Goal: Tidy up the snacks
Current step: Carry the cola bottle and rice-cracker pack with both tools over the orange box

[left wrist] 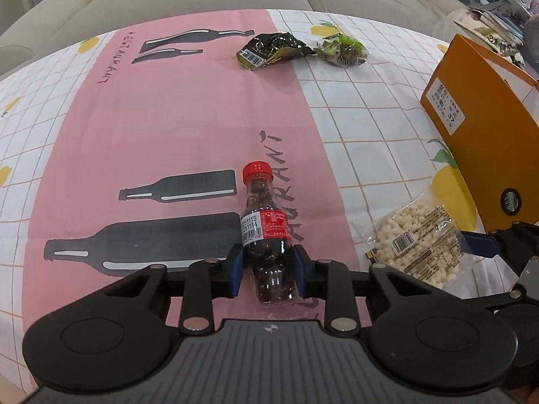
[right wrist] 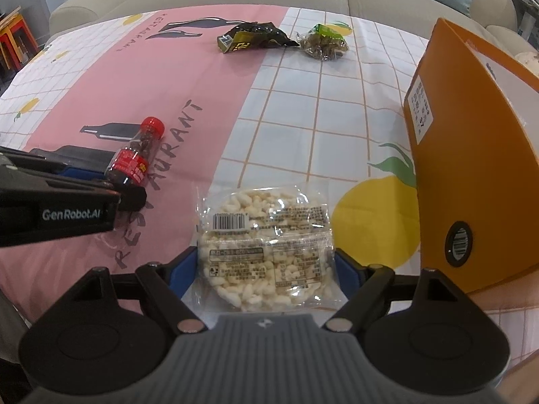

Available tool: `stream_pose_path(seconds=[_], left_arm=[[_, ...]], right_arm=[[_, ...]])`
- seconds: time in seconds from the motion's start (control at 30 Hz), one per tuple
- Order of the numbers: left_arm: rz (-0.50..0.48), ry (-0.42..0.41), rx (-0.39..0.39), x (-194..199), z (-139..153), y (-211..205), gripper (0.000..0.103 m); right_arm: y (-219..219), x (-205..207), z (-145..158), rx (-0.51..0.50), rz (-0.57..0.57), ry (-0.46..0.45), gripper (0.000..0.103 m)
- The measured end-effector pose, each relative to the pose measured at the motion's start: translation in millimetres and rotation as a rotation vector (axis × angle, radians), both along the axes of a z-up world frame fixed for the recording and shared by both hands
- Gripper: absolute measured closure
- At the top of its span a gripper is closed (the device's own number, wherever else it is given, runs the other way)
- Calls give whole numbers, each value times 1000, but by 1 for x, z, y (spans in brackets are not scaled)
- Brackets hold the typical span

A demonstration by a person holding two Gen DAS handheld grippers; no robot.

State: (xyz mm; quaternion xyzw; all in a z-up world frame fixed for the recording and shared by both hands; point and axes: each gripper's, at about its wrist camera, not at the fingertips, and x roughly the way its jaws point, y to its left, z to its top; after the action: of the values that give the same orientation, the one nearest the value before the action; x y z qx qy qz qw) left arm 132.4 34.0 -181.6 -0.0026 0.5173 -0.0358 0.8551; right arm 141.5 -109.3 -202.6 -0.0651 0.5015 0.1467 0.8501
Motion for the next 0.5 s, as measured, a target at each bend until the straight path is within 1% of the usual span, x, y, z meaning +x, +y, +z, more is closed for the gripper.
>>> stream_pose_path(seconds=[0.1, 0.2, 0.37, 0.5], left_arm=[[-5, -13, -4, -4, 4, -1, 70], [-5, -17, -18, -6, 9, -2, 70], [13, -17, -53, -9, 22, -1, 70], [32, -34, -92, -12, 40, -1, 70]], right_arm=[[-4, 0, 2, 14, -22, 14, 26], [-10, -1, 6, 51, -53, 26, 26], [-12, -6, 24, 93, -60, 17, 26], [-20, -12, 40, 108, -76, 14, 26]])
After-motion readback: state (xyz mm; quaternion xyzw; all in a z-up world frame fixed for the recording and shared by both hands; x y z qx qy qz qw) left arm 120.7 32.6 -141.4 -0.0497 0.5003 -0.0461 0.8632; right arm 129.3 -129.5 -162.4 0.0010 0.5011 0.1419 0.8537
